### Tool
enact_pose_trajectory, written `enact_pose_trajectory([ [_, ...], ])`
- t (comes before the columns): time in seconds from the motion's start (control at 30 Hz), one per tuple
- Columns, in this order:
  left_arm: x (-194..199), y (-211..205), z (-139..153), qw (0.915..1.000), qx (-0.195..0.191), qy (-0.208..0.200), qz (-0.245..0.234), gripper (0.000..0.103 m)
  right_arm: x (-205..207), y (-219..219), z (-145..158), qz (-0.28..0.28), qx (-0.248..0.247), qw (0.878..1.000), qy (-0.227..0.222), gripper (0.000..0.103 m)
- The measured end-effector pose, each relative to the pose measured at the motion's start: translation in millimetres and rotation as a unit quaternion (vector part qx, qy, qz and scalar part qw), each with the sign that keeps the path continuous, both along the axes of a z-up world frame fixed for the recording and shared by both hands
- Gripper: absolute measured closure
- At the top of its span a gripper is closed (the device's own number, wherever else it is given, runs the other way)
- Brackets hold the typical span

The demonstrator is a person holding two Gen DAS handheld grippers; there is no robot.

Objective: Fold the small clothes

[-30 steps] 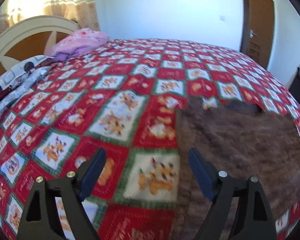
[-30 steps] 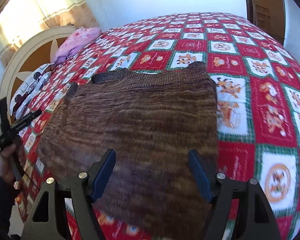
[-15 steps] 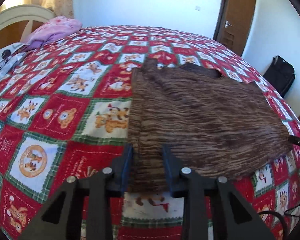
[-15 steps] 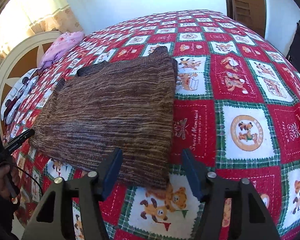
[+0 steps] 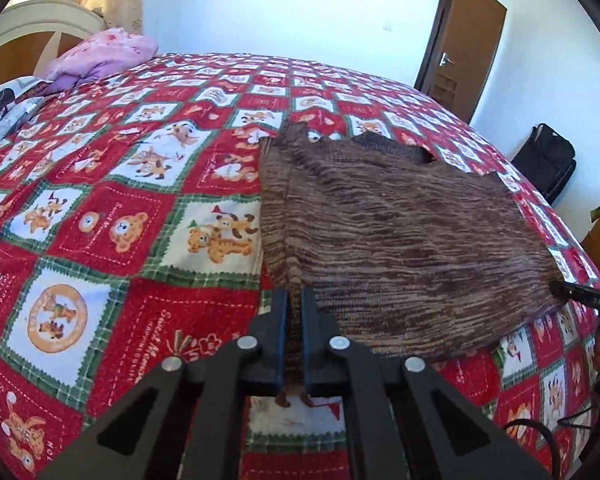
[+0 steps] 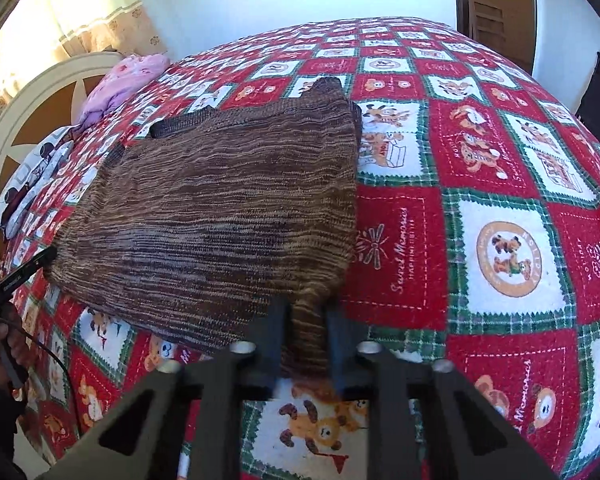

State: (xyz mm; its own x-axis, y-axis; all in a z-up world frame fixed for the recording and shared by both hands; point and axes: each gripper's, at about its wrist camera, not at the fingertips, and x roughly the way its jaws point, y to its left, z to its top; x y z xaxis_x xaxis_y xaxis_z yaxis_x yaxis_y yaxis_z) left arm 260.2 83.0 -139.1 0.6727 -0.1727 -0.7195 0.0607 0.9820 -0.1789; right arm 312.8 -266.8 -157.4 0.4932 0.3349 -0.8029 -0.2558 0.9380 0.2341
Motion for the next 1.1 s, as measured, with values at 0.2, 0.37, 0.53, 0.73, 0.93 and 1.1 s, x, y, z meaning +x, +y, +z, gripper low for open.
enact_pose_trajectory([
  [0.2, -11, 6, -1, 0.9999, -0.002, 0.011, -0.004, 0.097, -7, 1, 2, 0.015, -0.019, 1.0, 0.006, 0.095],
  [0.37, -9, 9, -7, 0.9998, -0.005, 0.017, 0.001, 0.097, -6, 3, -1, 0.015, -0.027, 0.999, 0.011, 0.095],
  [0.53, -14, 7, 3, 0.9999, 0.004, 0.005, 0.009, 0.094, -10, 9, 12, 0.015, -0.049, 0.999, -0.008, 0.082],
  [0.73, -21, -3, 10, 0.9987, 0.045, -0.021, 0.011, 0.036, -18, 28, 38, 0.022, -0.044, 0.997, -0.06, 0.014],
  [0.93, -12, -9, -7, 0.9985, 0.051, 0.009, 0.014, 0.036, -12, 74, 29, 0.067, -0.075, 0.992, -0.077, 0.014],
  [1.1, -14, -5, -17, 0.9985, 0.047, 0.021, 0.02, 0.03, -6, 74, -2, 0.054, -0.069, 0.996, -0.026, 0.014],
])
